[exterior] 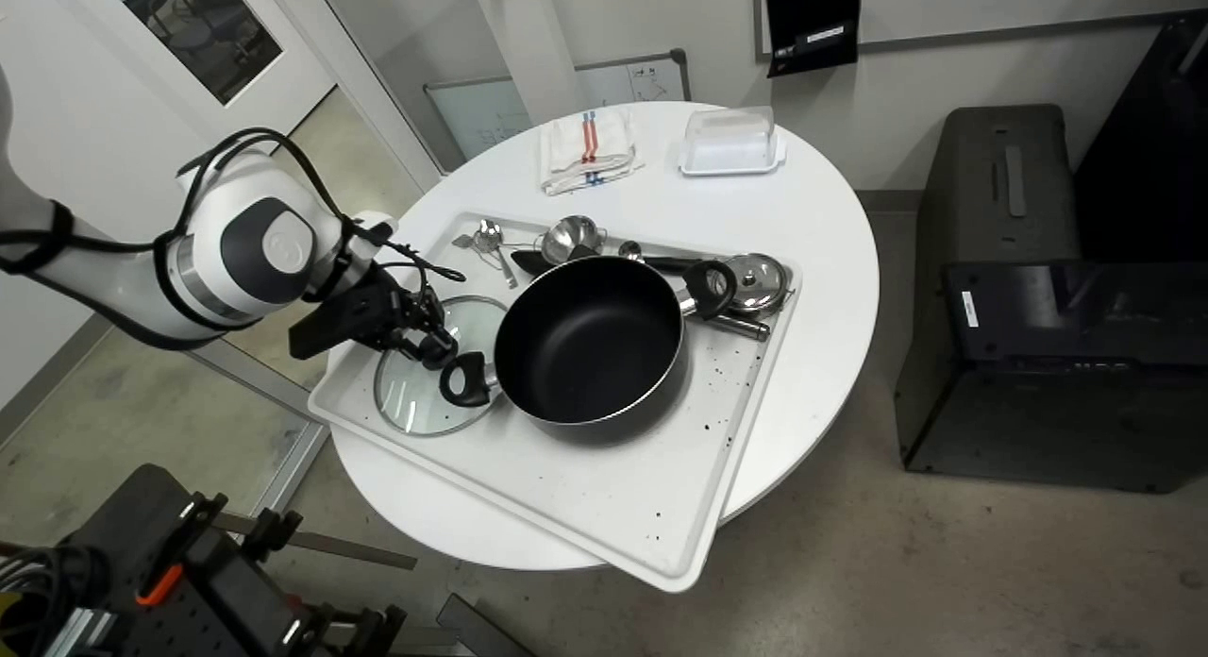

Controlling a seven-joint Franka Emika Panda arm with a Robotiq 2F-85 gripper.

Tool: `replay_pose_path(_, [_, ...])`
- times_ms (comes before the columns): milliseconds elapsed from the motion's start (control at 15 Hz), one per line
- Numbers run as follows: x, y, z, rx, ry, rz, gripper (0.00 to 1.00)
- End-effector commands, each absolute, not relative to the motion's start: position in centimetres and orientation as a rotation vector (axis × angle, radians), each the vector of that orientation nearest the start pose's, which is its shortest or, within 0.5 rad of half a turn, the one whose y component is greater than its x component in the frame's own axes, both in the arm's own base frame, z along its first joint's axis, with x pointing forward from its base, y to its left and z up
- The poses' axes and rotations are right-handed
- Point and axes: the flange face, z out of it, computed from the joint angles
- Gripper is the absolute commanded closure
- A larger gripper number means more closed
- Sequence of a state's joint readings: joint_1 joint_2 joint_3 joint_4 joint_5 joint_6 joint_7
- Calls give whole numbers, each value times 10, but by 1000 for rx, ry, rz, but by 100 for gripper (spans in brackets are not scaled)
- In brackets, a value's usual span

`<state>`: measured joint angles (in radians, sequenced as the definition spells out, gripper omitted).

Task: Put the glass lid on the pot

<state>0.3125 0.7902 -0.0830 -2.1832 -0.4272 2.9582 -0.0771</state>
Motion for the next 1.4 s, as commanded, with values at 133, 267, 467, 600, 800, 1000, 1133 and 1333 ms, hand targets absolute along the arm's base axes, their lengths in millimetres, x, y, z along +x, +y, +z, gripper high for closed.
replay_pose_path(133, [475,136,50,-2991,-1270,-93,76])
replay_pose_path(267, [471,137,57,-2977,-1282,-129,76])
replay_pose_path(467, [469,139,72,-2959,-1291,-197,76])
replay_pose_path(600, [470,140,84,-2954,-1289,-248,76])
replay_pose_path(800, [472,145,102,-2940,-1290,-321,76])
replay_pose_path(1000, [475,152,120,-2928,-1289,-386,76])
replay_pose_path(1133, [477,155,131,-2925,-1289,-417,76])
replay_pose_path(1333, [479,156,147,-2934,-1277,-411,76])
